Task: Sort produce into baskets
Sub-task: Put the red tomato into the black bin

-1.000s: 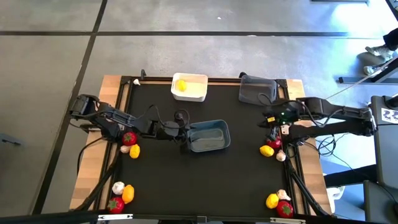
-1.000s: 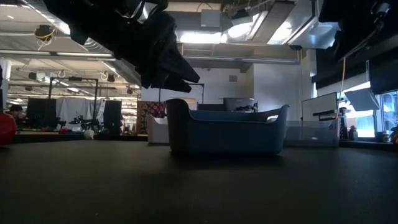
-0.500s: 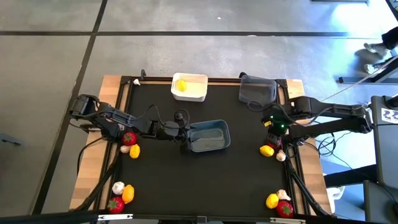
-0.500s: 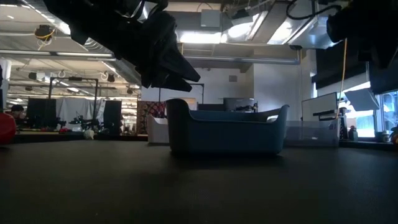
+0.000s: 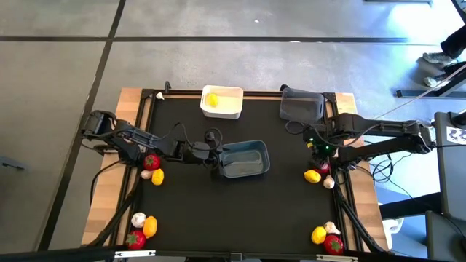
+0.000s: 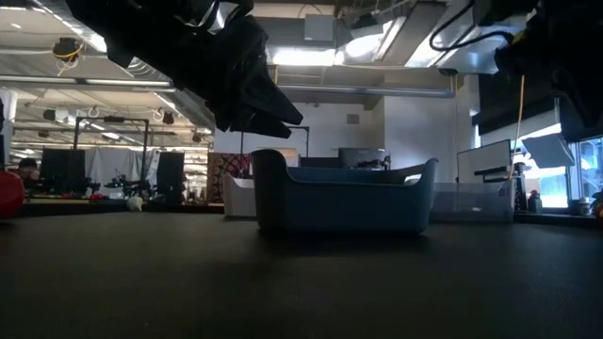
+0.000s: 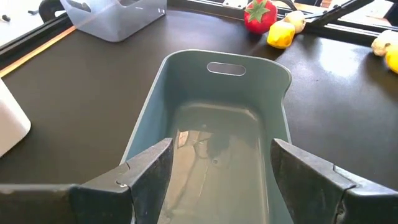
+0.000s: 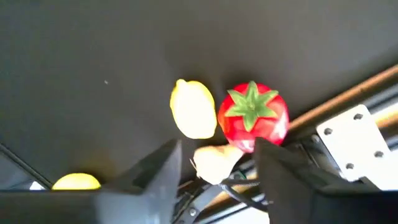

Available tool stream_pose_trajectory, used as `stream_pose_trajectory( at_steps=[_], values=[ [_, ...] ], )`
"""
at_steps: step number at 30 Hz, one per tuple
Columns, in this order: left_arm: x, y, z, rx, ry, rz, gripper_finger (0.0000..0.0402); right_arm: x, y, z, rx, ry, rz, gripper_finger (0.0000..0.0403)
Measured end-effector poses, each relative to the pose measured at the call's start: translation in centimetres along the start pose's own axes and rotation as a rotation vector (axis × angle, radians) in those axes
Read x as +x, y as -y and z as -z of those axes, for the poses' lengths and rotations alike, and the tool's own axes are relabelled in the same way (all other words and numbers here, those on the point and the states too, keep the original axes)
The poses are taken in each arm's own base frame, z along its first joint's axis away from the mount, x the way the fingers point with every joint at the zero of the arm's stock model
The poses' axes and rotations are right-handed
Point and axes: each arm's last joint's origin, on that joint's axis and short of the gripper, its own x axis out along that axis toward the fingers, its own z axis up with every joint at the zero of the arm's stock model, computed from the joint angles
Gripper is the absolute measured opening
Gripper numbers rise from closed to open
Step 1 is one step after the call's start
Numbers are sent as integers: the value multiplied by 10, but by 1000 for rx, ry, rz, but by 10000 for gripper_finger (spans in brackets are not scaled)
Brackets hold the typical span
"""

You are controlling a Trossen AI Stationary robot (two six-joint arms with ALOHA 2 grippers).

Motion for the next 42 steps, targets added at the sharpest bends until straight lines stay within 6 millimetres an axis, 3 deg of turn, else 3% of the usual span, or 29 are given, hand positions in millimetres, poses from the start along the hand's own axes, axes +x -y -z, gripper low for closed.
stream_pose_trajectory(
  at_steps=[5, 10, 18, 27, 42],
  values=[
    [0, 0, 0, 12, 0, 0, 263, 6, -2, -6, 7, -51, 45, 291],
    [0, 0, 0, 12, 0, 0, 263, 9, -3, -10, 10, -62, 83, 319],
    [0, 0, 0, 12, 0, 0, 263, 11, -1, -12, 36, -13, 158, 313],
    [0, 0, 0, 11, 0, 0, 263, 40, 8, -6, 101, -116, 173, 307],
    [0, 0, 0, 11, 0, 0, 263, 55, 4, -19, 136, -162, 247, 307]
  ],
)
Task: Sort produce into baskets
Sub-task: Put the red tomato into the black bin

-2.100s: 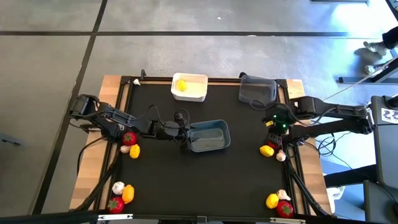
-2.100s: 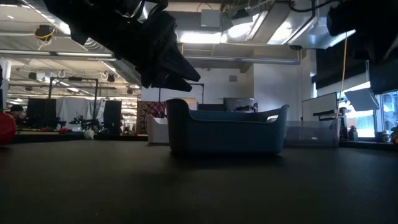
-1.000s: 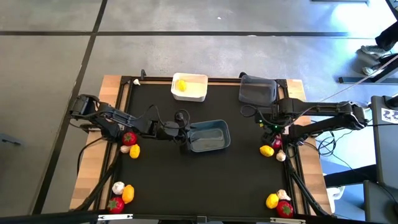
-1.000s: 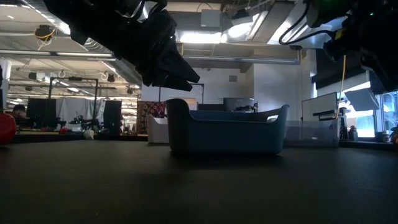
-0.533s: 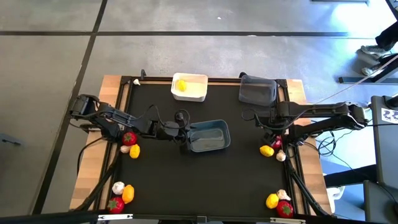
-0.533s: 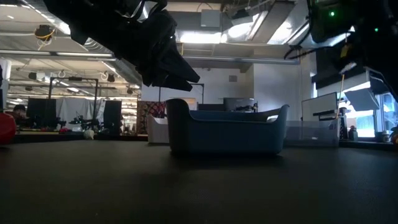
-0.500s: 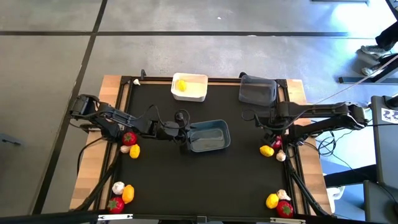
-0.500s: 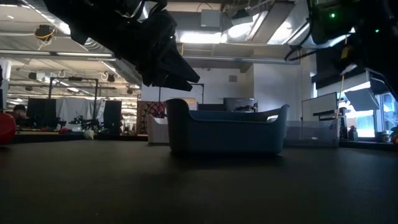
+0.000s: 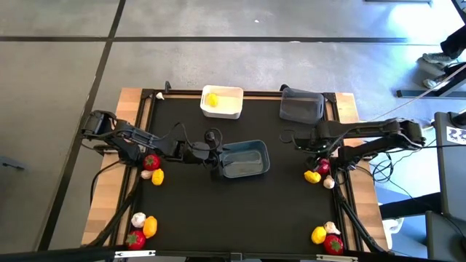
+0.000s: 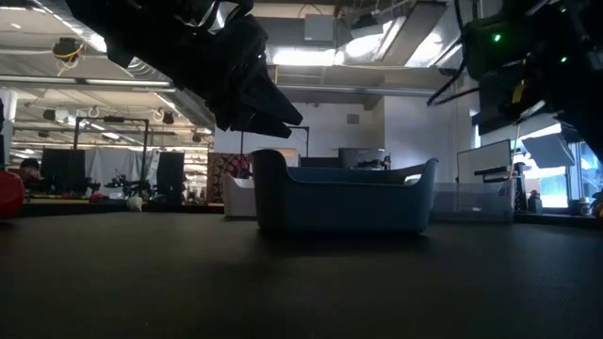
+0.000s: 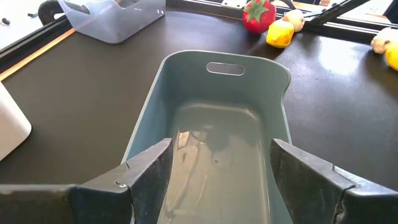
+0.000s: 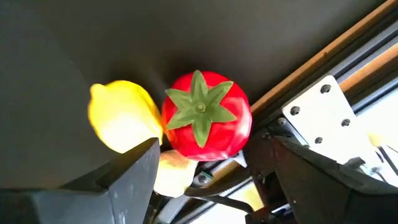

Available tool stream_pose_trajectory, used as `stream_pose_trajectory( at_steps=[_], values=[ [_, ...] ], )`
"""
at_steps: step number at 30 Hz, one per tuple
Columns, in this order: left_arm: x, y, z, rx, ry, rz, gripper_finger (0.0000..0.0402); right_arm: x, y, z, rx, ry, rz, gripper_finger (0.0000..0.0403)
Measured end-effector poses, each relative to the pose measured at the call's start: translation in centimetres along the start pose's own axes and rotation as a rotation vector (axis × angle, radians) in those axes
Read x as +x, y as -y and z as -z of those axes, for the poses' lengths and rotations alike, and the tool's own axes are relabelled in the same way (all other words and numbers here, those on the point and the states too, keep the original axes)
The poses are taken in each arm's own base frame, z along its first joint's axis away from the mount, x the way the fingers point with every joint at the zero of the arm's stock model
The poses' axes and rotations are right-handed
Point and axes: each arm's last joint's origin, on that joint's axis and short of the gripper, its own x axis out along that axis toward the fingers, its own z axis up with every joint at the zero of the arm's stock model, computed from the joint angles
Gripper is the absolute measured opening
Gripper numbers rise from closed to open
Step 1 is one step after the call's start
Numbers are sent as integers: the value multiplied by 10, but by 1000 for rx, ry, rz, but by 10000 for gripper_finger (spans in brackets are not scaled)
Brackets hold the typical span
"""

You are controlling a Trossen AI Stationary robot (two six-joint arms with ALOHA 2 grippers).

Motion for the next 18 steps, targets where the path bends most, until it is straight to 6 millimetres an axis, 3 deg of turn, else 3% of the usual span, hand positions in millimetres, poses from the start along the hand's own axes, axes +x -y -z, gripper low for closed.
stream_pose_trajectory(
  at_steps=[9, 18],
  values=[
    [0, 0, 1, 4, -5, 0, 263, 20, -13, -19, -45, -138, 104, 307],
    [0, 0, 1, 13, -7, 0, 263, 27, -17, -25, -68, -190, 140, 307]
  ],
)
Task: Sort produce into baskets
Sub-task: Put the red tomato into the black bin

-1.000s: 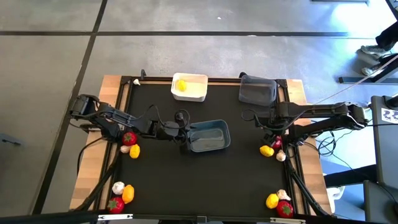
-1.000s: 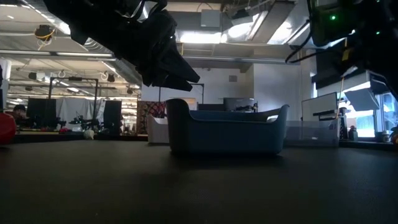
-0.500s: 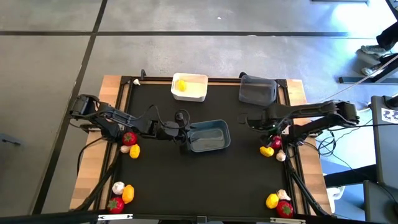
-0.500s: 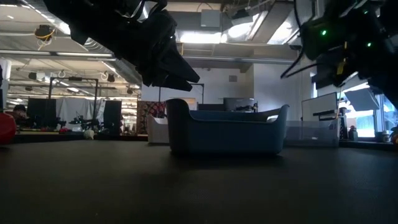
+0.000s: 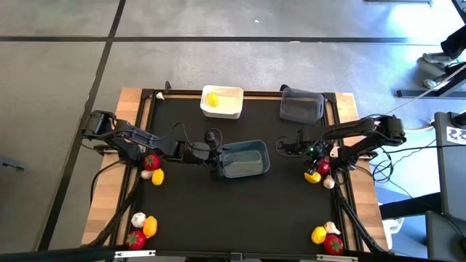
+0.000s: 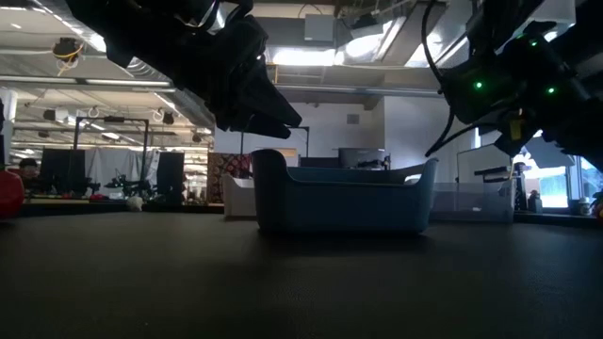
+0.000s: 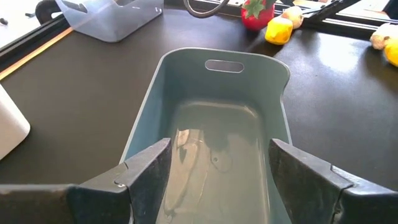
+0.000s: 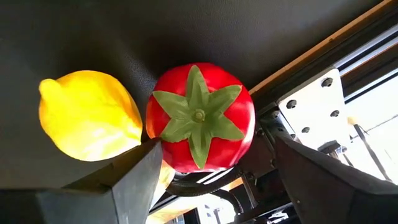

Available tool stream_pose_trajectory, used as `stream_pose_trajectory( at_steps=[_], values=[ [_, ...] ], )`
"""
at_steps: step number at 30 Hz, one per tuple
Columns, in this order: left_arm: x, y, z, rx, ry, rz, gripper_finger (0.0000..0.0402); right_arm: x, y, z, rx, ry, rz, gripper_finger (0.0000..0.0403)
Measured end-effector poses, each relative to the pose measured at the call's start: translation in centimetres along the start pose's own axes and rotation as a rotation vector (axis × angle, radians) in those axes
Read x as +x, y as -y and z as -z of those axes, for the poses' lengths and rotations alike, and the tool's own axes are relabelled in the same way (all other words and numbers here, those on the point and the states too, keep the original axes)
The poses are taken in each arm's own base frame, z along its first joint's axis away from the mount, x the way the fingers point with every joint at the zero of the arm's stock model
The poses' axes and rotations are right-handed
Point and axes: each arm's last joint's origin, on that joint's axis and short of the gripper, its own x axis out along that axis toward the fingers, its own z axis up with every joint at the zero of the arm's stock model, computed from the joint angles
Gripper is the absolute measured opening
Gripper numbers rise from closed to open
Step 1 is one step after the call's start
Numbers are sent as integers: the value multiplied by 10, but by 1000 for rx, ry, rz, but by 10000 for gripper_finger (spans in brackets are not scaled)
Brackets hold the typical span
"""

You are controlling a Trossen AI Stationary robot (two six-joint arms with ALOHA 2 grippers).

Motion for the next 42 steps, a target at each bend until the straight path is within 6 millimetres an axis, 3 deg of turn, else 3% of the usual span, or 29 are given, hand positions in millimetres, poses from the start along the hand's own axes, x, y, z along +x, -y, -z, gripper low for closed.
stream_pose_trajectory(
  at_steps=[42],
  values=[
    [0, 0, 0, 35, 0, 0, 263, -1, -1, 0, -47, 3, -13, 308]
  ],
)
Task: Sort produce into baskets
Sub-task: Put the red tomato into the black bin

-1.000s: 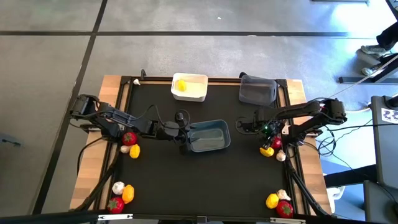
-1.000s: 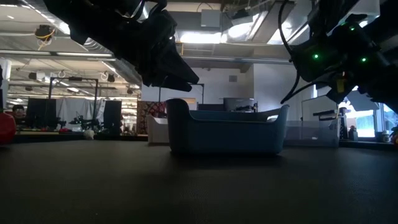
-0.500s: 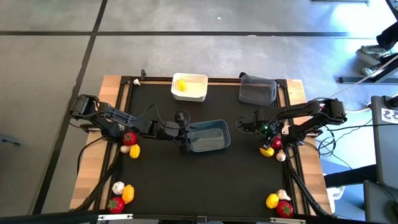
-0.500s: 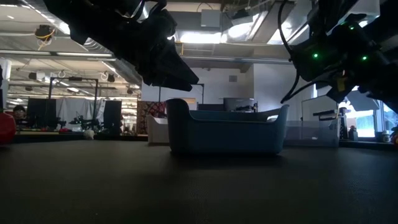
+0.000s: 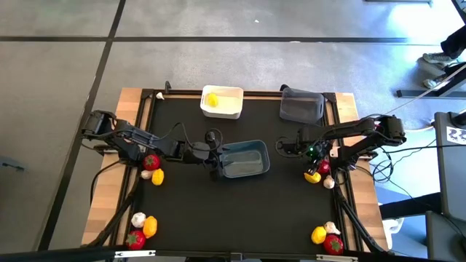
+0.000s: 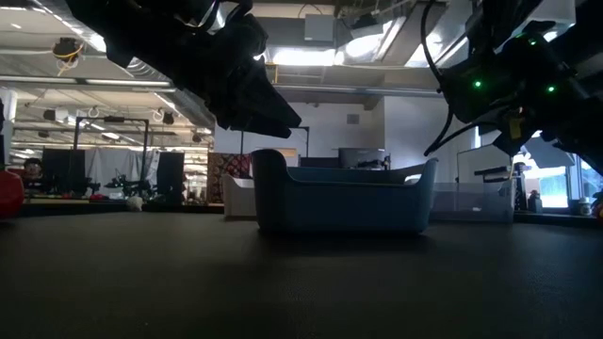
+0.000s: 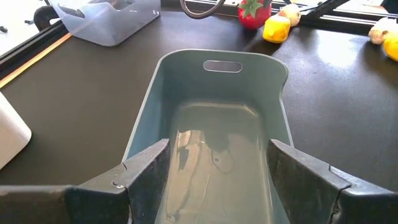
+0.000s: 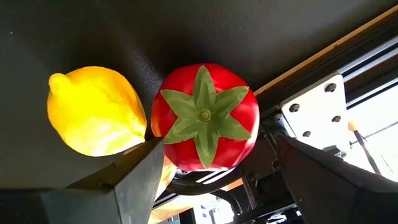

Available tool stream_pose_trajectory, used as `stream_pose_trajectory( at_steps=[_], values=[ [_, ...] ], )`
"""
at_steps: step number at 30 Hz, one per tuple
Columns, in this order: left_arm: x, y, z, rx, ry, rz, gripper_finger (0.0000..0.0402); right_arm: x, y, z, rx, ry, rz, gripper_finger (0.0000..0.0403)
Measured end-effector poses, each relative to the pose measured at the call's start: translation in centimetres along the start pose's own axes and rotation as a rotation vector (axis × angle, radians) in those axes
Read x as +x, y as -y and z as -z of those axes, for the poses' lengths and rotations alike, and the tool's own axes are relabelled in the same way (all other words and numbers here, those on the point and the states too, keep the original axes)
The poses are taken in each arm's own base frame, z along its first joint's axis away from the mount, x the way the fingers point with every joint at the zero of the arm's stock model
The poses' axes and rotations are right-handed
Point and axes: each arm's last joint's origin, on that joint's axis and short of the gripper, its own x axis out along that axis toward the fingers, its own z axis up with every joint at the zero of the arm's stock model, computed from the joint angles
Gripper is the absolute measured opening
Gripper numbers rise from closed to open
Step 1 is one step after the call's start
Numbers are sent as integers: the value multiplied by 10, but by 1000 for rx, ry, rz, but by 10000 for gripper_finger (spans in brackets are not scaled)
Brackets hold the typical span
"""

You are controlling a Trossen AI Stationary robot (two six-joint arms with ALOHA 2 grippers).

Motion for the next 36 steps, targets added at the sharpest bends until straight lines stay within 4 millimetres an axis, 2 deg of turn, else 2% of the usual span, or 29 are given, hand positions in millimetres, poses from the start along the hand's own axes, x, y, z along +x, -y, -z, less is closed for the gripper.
stream_pose_trajectory(
  at_steps=[6, 22, 25, 32, 36],
  values=[
    [0, 0, 0, 1, -3, -1, 263, 3, -2, -3, 6, -20, 13, 308],
    [0, -1, 3, 10, -28, -6, 263, 27, -12, -26, -79, -200, 129, 306],
    [0, -1, 3, 10, -28, -6, 263, 28, -12, -28, -88, -199, 136, 289],
    [0, -1, 4, 15, -42, -9, 263, 33, -11, -26, -111, -204, 141, 223],
    [0, -1, 4, 15, -41, -9, 263, 33, -11, -26, -129, -203, 139, 213]
  ],
)
